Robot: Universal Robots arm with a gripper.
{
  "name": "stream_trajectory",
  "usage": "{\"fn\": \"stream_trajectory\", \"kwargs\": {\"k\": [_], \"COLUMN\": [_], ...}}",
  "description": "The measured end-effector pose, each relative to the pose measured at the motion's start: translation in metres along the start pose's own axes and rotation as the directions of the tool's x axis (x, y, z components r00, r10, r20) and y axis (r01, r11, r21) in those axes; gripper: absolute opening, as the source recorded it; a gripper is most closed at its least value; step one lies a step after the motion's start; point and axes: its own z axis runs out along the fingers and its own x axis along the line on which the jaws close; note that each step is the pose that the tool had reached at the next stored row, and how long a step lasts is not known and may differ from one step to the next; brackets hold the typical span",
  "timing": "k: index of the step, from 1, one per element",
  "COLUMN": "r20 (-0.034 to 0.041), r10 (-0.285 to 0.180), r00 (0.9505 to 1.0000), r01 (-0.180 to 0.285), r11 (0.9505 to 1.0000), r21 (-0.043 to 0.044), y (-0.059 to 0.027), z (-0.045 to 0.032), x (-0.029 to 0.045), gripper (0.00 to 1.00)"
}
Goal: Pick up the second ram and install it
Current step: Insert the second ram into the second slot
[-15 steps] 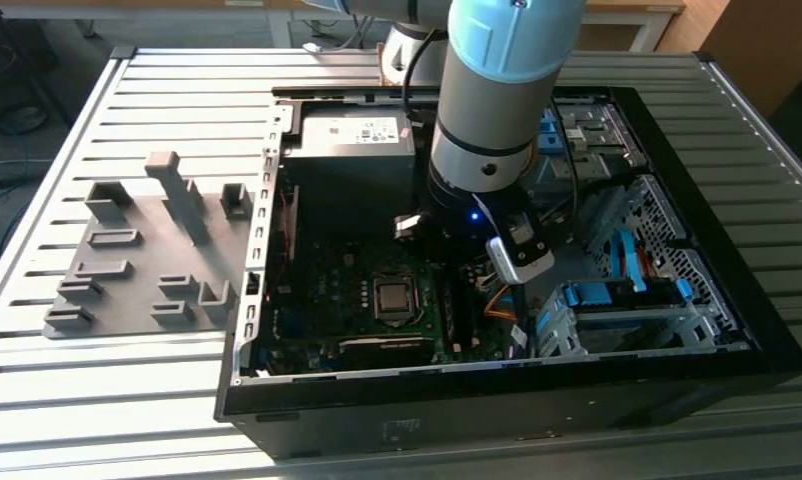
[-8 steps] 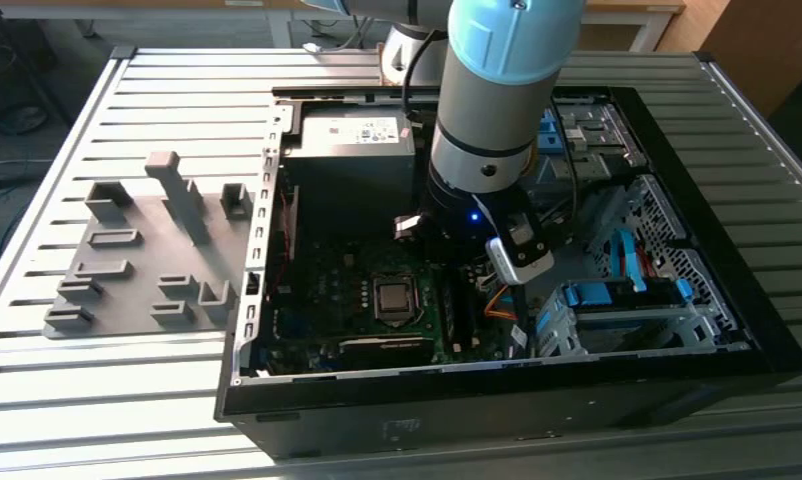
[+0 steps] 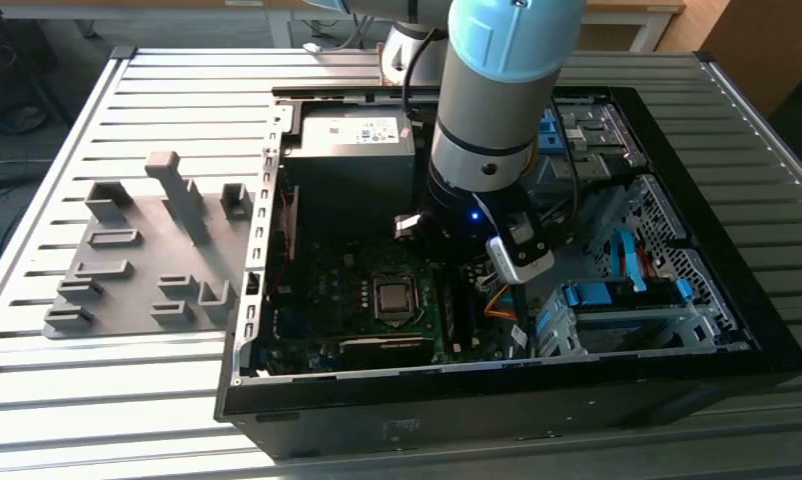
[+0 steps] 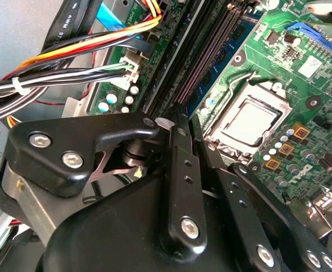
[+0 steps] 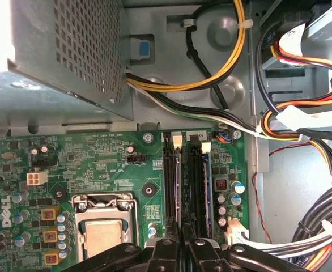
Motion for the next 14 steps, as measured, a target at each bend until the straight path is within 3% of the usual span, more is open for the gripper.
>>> {"fn": "stream_trajectory", "kwargs": {"k": [3,14], "r20": [-0.0001,-0.0003], "r10": [0.0,-0.018], "r00": [1.0,0.9998], "r01": [0.0,0.018], "r11": [1.0,0.9998], "r21": [-0.0001,-0.0018], "y": [0.0001,0.0001], "z": [-0.0046,-0.0042], "x": [0.0,-0.0003], "gripper": [0.14,0.14]}}
